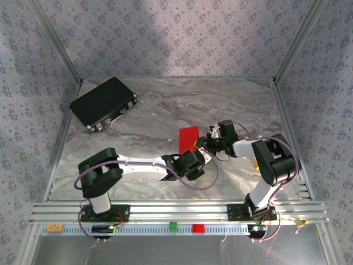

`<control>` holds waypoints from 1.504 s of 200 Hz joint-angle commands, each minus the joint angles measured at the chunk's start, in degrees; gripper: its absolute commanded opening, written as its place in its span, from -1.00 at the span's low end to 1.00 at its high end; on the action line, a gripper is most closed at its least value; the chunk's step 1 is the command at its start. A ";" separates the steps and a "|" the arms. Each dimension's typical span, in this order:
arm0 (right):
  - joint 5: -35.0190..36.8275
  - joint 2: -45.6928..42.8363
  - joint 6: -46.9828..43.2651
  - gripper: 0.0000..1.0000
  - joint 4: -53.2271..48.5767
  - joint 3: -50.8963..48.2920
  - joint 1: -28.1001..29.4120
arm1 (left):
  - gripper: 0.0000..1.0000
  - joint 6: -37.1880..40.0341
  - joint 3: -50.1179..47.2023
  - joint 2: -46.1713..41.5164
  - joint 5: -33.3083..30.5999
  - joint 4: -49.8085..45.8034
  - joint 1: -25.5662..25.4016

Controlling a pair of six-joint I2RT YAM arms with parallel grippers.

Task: Fold a paper plane with a square sheet of paper (pick it up from the middle)
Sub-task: Fold the triangle a second time at the center of the table.

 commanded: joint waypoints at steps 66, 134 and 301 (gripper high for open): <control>-0.67 0.74 -0.34 -0.78 -1.60 1.18 -0.53 | -0.10 1.40 1.96 1.60 -6.53 -0.67 -0.50; -0.13 -1.02 -0.68 -0.67 -2.49 0.60 -1.18 | -0.95 -1.71 0.65 -0.10 -1.08 0.47 1.24; 6.76 -19.84 -6.02 -0.63 -19.77 -5.17 -7.15 | -1.00 -24.23 -0.47 2.44 43.78 11.72 16.98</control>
